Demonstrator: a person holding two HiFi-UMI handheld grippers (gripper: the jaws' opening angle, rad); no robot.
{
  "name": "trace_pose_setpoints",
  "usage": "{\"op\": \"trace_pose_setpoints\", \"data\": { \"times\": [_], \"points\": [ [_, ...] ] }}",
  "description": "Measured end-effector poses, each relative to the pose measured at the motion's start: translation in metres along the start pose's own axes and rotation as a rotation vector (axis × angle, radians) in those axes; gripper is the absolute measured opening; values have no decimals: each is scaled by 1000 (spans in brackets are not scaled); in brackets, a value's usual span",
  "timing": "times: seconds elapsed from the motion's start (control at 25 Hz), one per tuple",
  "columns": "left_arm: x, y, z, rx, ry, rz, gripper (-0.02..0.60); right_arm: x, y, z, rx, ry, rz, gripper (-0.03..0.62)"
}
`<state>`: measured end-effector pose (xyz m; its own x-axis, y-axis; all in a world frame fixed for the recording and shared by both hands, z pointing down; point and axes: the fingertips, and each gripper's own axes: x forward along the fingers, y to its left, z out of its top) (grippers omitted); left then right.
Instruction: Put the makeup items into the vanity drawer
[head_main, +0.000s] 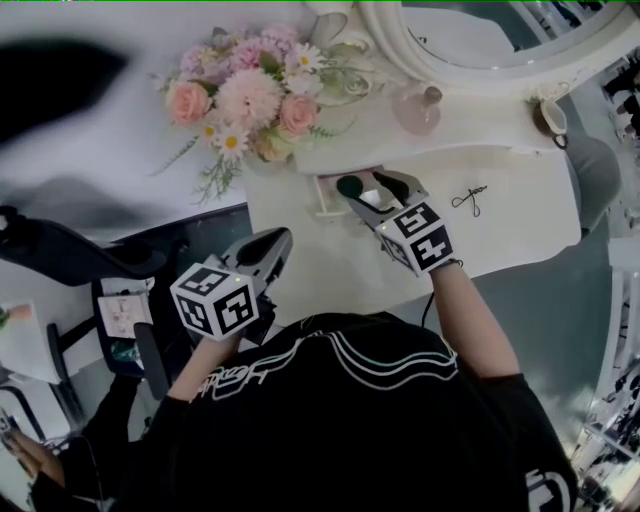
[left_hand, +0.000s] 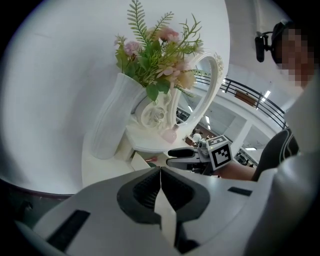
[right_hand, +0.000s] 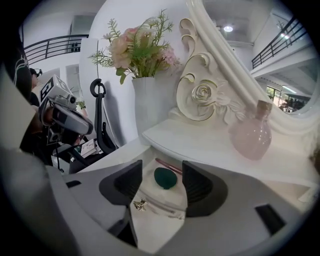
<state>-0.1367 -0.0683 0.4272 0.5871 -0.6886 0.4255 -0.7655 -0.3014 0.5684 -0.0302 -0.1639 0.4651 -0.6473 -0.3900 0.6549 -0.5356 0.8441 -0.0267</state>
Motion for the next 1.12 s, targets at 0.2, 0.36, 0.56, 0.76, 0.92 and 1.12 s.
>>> {"op": "trace_pose_setpoints", "data": {
  "times": [0.2, 0.36, 0.56, 0.76, 0.92, 1.12],
  "points": [
    [10, -6, -2, 8, 17, -21, 23, -13, -6, -5, 47, -21, -16, 250],
    [22, -16, -4, 23, 35, -47, 23, -28, -15, -13, 75, -36, -50, 250],
    [41, -30, -7, 41, 67, -83, 23, -49, -33, -33, 129, -39, -105, 250],
    [64, -47, -11, 62, 102, -125, 23, -72, -56, -61, 197, -31, -168, 250],
    [79, -61, -13, 77, 121, -156, 23, -89, -70, -81, 244, -26, -212, 250],
    [99, -74, -16, 86, 146, -182, 23, -106, -91, -112, 287, 4, -274, 250]
  ]
}}
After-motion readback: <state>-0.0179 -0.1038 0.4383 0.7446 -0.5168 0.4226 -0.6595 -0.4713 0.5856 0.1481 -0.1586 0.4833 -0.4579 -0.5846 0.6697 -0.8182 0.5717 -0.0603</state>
